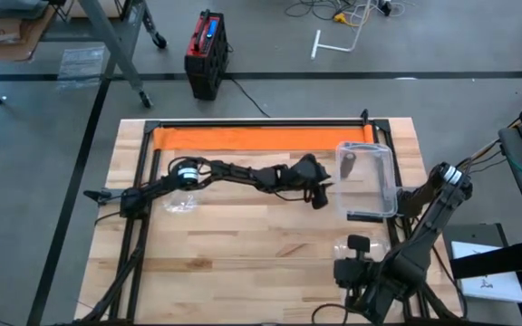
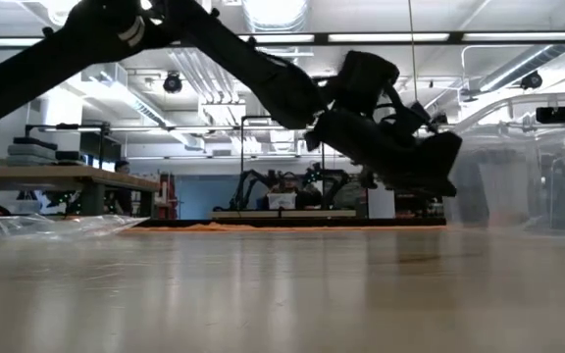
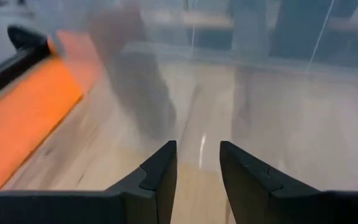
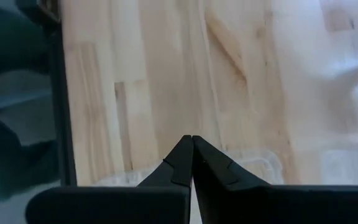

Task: Roll bandage
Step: Move the transparent container to the top right of the table, then roll the orange bandage

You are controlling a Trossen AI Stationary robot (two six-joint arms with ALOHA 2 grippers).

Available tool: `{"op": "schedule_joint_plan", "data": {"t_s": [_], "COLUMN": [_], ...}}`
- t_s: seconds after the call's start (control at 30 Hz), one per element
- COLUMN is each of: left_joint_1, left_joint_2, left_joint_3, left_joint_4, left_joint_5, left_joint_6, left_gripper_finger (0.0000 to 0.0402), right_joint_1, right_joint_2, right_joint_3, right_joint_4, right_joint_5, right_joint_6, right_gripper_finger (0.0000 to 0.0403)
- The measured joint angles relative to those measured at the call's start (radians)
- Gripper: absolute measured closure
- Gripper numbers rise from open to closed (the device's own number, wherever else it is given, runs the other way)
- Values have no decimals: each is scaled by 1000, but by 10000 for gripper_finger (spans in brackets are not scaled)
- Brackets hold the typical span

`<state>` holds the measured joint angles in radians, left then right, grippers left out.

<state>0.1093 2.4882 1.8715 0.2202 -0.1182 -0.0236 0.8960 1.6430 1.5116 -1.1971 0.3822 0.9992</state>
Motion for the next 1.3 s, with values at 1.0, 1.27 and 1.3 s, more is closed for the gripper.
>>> {"op": "schedule_joint_plan", "data": {"t_s": [1.0, 1.27, 1.3], "left_joint_1": [-47, -46, -46], "left_joint_2": [-1139, -1246, -1251], "left_joint_3": [-1366, -1459, -1449], "left_joint_4": [186, 211, 209], "left_joint_5": [-82, -90, -92], "left_joint_6": [-91, -24, -15], "left_gripper_finger": [287, 287, 287], "right_joint_1": [-1305, -1797, -1836], "right_joint_2": [-224, -64, -31], "right_joint_3": [0, 4, 4], "right_joint_4": [74, 115, 109], "right_joint_5": [320, -153, -176], "right_joint_6": [-743, -740, -737], "right_gripper_finger": [401, 374, 365]}}
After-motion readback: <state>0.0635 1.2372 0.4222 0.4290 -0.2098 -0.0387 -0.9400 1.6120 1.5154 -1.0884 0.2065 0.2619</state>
